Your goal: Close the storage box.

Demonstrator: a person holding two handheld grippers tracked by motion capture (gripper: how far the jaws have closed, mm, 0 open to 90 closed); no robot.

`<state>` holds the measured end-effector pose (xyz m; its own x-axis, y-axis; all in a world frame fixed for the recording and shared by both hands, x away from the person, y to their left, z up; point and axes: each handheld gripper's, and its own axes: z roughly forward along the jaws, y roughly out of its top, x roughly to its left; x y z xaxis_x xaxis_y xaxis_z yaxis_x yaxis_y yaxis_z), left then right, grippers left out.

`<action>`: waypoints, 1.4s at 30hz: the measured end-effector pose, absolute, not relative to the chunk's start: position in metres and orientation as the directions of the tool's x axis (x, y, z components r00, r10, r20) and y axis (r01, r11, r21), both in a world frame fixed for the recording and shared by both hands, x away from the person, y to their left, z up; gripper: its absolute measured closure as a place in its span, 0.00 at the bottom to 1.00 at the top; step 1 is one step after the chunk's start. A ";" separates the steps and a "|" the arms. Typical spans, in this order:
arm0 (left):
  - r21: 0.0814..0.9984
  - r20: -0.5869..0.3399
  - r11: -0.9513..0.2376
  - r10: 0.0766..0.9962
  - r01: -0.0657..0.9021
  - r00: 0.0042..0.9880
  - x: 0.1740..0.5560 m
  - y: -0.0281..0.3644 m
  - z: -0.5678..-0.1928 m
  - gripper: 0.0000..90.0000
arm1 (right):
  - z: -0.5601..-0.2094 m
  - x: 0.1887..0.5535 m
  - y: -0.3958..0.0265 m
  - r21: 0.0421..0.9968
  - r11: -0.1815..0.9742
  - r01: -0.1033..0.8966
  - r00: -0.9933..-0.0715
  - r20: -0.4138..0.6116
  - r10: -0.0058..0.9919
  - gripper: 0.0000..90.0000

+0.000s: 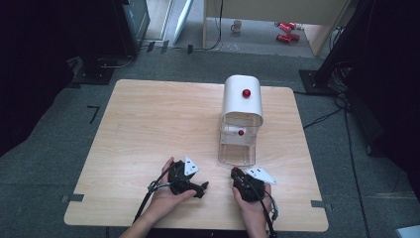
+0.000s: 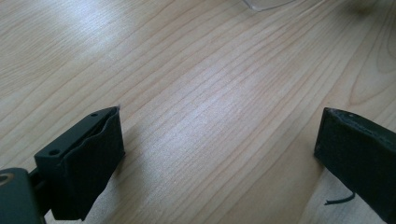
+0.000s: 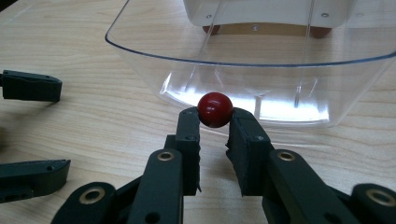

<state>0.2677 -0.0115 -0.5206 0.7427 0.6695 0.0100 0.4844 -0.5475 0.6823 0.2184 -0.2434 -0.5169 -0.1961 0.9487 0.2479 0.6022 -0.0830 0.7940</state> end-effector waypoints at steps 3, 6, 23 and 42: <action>0.682 0.010 -0.547 0.670 0.485 0.743 0.268 -0.011 -0.521 0.01 | -0.516 0.219 -0.243 0.797 -0.080 0.599 -0.199 0.245 0.949 0.84; 0.682 0.010 -0.547 0.670 0.485 0.743 0.268 -0.011 -0.521 0.01 | -0.511 0.219 -0.244 0.805 -0.075 0.589 -0.203 0.237 0.950 0.84; 0.682 0.011 -0.548 0.669 0.484 0.743 0.268 -0.011 -0.521 0.01 | -0.498 0.235 -0.254 0.831 -0.024 0.555 -0.210 0.168 0.963 0.85; 0.682 0.010 -0.548 0.669 0.484 0.743 0.268 -0.011 -0.521 0.01 | -0.499 0.259 -0.258 0.835 -0.019 0.550 -0.201 0.155 0.967 0.85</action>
<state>0.2677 -0.0114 -0.5206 0.7430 0.6692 0.0104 0.4840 -0.5481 0.6821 0.2590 -0.2582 -0.4994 -0.2011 0.9673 0.1545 0.5503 -0.0189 0.8348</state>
